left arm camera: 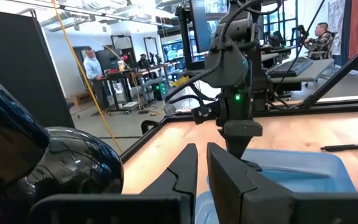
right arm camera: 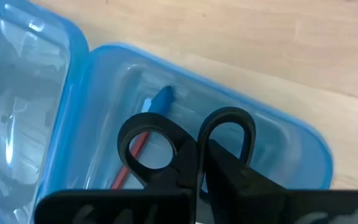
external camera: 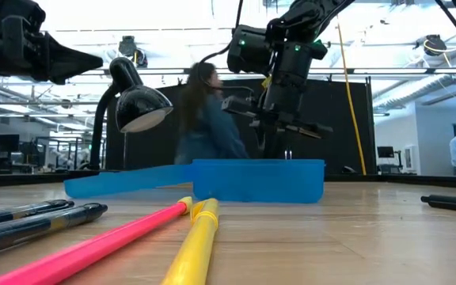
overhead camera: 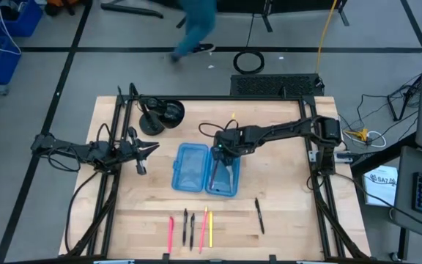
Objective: Pick & place school supplies into a supply box
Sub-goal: Put the black scissors into the blue box
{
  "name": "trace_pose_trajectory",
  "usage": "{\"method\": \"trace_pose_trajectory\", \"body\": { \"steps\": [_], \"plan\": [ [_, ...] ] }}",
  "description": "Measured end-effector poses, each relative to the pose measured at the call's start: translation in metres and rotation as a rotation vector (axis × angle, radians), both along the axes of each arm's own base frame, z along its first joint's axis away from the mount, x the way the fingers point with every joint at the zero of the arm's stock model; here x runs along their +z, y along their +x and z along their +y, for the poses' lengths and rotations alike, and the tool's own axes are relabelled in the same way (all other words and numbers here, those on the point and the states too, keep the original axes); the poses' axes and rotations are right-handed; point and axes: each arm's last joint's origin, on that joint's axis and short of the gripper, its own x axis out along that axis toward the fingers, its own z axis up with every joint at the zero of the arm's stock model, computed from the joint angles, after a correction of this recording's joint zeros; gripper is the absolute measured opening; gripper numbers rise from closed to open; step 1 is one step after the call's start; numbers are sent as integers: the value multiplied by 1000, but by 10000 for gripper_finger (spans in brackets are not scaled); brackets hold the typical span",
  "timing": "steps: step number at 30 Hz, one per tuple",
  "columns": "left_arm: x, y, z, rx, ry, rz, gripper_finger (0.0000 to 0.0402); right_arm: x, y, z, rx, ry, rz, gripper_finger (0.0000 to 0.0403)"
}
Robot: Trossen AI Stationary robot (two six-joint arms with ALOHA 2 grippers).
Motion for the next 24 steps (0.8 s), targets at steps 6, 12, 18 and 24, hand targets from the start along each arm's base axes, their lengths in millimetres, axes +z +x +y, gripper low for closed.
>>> {"method": "trace_pose_trajectory", "body": {
  "steps": [6, 12, 18, 24],
  "plan": [
    [-1, 0, 0, 0, 1, 10, 42, 0, 0, -1, -13, -16, 4, 9],
    [-1, 0, 0, -1, 1, 9, 42, 0, -2, -1, -22, -12, 18, 37],
    [-4, 0, 0, -2, -6, 38, 42, -1, -2, 0, -25, -8, 17, 36],
    [-5, 0, 0, -3, -22, 44, 42, 0, 1, 8, -20, -8, -7, 62]
  ]
}}
